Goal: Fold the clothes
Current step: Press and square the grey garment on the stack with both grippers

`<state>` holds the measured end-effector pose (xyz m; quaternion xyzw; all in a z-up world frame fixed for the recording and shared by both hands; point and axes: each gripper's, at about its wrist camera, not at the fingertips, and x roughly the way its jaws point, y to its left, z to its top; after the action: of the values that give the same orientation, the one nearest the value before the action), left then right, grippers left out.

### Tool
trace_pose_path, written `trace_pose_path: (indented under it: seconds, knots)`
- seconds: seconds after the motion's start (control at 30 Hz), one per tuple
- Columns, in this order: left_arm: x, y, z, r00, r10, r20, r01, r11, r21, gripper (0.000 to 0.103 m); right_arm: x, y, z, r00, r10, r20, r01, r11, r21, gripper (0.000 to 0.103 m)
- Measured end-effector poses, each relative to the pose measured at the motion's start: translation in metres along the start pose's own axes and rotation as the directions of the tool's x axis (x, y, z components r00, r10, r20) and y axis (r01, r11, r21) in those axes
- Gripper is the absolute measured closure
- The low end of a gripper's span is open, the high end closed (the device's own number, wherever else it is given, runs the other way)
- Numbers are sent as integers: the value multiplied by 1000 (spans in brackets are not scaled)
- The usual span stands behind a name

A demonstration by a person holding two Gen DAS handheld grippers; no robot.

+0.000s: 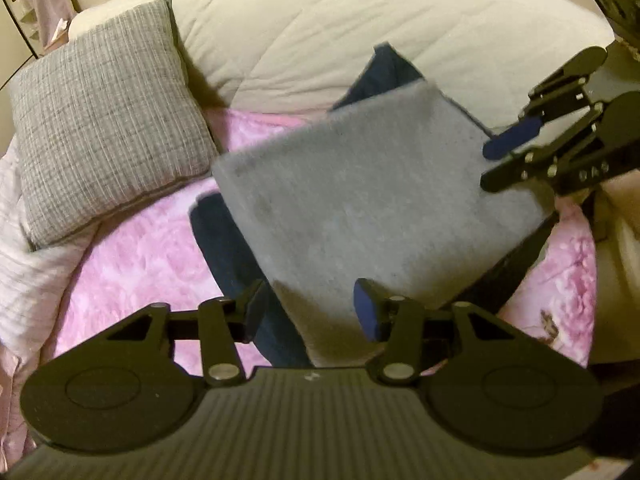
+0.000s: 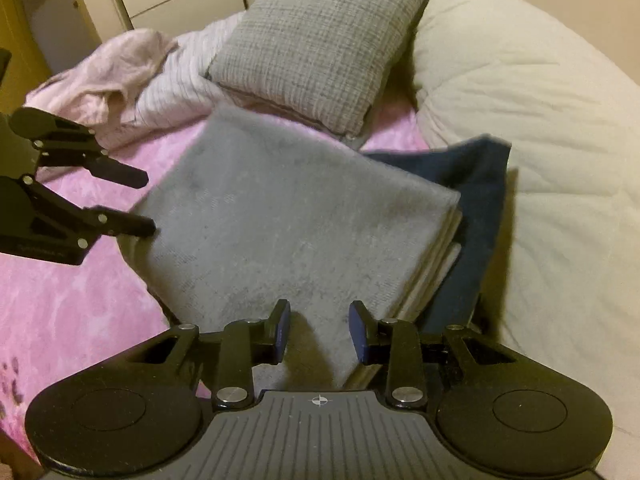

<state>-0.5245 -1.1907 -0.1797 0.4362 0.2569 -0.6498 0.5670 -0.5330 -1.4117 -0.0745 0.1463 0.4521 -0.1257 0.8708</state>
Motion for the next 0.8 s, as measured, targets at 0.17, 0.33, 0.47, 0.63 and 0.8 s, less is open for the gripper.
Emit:
trace_pose_path:
  seconds: [0.17, 0.33, 0.47, 0.63, 0.8]
  knots:
    - [-10, 1, 0, 999, 34, 1, -34, 998, -52, 64, -18, 3, 5, 999, -26, 31, 26, 1000, -4, 46]
    - [-43, -5, -14, 997, 78, -16, -80, 978, -192, 54, -49, 8, -5, 998, -23, 55, 19, 997, 71, 37]
    - [-64, -15, -24, 995, 88, -41, -97, 945, -313, 42, -68, 20, -19, 999, -20, 39, 14, 989, 150, 34]
    - [-90, -28, -37, 995, 93, -39, -101, 923, -372, 27, -99, 43, -39, 997, -63, 45, 51, 973, 225, 31]
    - [-122, -41, -53, 996, 85, 13, -73, 919, -387, 16, -131, 79, -56, 987, -142, 81, 116, 958, 261, 28]
